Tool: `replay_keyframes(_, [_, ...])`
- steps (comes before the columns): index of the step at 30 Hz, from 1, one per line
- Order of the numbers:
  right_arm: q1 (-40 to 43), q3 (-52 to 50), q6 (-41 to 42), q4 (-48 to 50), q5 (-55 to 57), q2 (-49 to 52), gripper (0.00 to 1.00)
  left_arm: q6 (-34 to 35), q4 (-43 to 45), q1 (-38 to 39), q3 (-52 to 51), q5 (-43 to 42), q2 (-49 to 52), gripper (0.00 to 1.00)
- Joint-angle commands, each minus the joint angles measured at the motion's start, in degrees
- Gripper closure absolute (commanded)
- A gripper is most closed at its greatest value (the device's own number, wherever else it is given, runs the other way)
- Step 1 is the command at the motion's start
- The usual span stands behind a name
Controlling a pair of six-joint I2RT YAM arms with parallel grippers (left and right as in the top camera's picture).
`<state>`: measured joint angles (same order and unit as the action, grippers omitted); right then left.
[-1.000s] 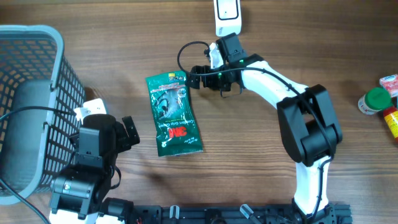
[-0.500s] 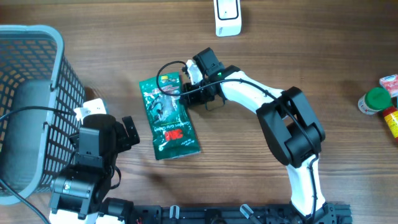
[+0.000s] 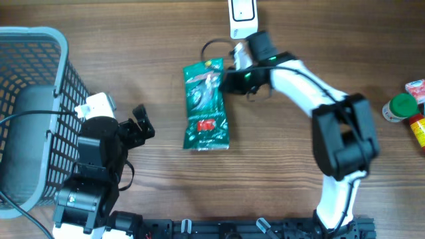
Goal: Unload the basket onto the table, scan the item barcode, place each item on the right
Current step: 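Lift the glove pack with the right gripper toward the scanner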
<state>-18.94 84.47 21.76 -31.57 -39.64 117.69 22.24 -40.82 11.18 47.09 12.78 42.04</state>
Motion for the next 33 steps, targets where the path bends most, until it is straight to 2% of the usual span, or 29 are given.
replay_keyframes(1, [1.88, 0.02, -0.76, -0.46, -11.69, -3.61, 0.95, 1.44, 2.49, -0.26, 0.11, -2.54, 0.44, 0.0])
replay_keyframes(8, [2.19, 0.02, -0.83, -1.79, -16.57, -3.61, 0.95, 16.59, 2.91, -0.28, 0.0, -2.95, 8.96, 0.0])
replay_keyframes(10, [2.75, 0.02, -2.16, -1.79, -22.58, -4.07, 0.95, 20.98, 3.98, -0.28, 0.0, -2.97, 14.93, 0.0])
replay_keyframes(12, [3.37, 0.02, -3.87, -1.95, -27.47, -4.66, 0.95, 22.53, 6.47, -0.28, 0.0, -4.61, 19.85, 0.0])
replay_keyframes(16, [4.98, 0.02, -5.46, -3.17, -28.87, -6.73, 0.96, 22.62, 17.07, -1.18, 0.0, -15.67, 30.27, 0.0])
replay_keyframes(18, [6.51, 0.02, -8.37, -6.38, -29.51, -8.98, 0.95, 22.6, 26.86, -5.42, 0.0, -31.5, 36.02, 0.0])
replay_keyframes(20, [6.93, 0.02, -9.86, -8.09, -30.05, -9.9, 0.96, 22.6, 29.99, -7.89, 0.0, -37.99, 37.33, 0.0])
replay_keyframes(24, [7.48, 0.02, -12.26, -9.66, -34.38, -10.88, 0.96, 22.58, 32.17, -11.19, 0.0, -44.92, 37.57, 0.0])
replay_keyframes(27, [7.72, 0.02, -12.76, -9.99, -30.99, -10.95, 0.95, 21.88, 32.09, -12.96, 0.0, -45.75, 37.59, 0.0])
replay_keyframes(28, [7.72, 0.02, -12.68, -10.91, -25.09, -10.93, 0.89, 21.46, 32.06, -13.2, 0.0, -45.75, 37.59, 0.0])
replay_keyframes(29, [7.54, 0.02, -12.57, -12.44, -17.07, -10.93, 0.67, 21.46, 32.09, -13.22, 0.0, -45.72, 37.59, 0.0])
replay_keyframes(30, [7.28, 0.0, -12.5, -13.64, -9.27, -10.93, 0.51, 21.46, 32.11, -13.22, 0.0, -45.7, 37.59, 0.0])
replay_keyframes(31, [6.93, -0.07, -11.61, -14.47, -0.22, -10.78, 0.3, 21.44, 32.09, -13.22, 0.0, -45.51, 37.59, 0.0])
replay_keyframes(32, [6.4, -0.24, -8.98, -14.78, 8.9, -10.56, 0.2, 21.03, 32.06, -13.22, 0.0, -45.24, 37.59, 0.0])
replay_keyframes(33, [5.84, -0.46, -6.27, -14.71, 16.52, -10.16, 0.15, 20.28, 32.09, -13.22, 0.0, -45.2, 37.59, 0.0])
